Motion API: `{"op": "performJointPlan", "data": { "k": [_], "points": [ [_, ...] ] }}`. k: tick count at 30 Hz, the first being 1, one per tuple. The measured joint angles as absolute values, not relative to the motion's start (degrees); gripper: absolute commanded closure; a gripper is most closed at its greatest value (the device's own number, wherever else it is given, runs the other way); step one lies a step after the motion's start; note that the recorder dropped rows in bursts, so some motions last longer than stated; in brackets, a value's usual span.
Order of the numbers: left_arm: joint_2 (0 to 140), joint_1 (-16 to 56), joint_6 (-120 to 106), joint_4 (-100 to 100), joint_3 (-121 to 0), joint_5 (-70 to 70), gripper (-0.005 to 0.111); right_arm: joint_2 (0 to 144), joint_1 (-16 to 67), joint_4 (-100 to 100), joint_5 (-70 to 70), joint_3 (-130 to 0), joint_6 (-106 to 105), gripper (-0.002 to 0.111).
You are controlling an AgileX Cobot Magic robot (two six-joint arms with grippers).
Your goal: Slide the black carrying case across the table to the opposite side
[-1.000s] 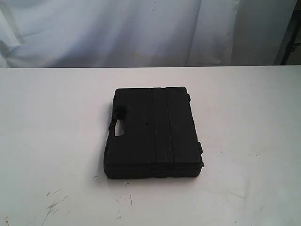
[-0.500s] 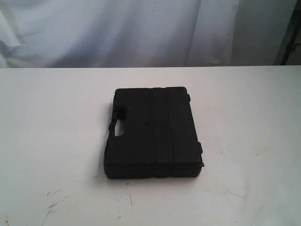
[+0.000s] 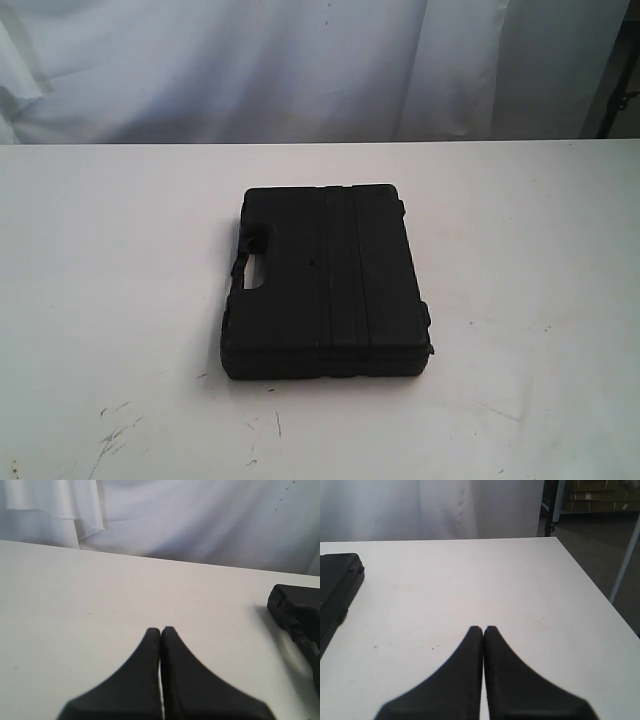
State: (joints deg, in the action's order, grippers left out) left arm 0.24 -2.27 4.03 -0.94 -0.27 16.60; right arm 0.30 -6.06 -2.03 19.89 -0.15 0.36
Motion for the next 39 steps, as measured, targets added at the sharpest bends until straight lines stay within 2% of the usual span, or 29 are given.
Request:
{"op": "performJointPlan", "data": {
  "k": [12,26,35,39],
  "points": [
    [0.24,-2.27,4.03,-0.94,-0.27,15.43,0.107,0.3,-6.06,-2.03,19.89,-0.15,0.36,0.108],
    [0.24,-2.27,4.03,-0.94,-0.27,-7.53,0.107,0.3,-6.06,-2.03,19.89,-0.15,0.36,0.108],
    [0.24,-2.27,7.43,-0.94,-0.27,-9.52,0.107,0.3,-6.06,-2.03,19.89,-0.15,0.0,0.108],
    [0.41,-2.27,11.01,-0.94,-6.17,-1.64,0.107,0.3,-6.06,-2.03,19.89,-0.15,0.0,0.108]
  ]
}}
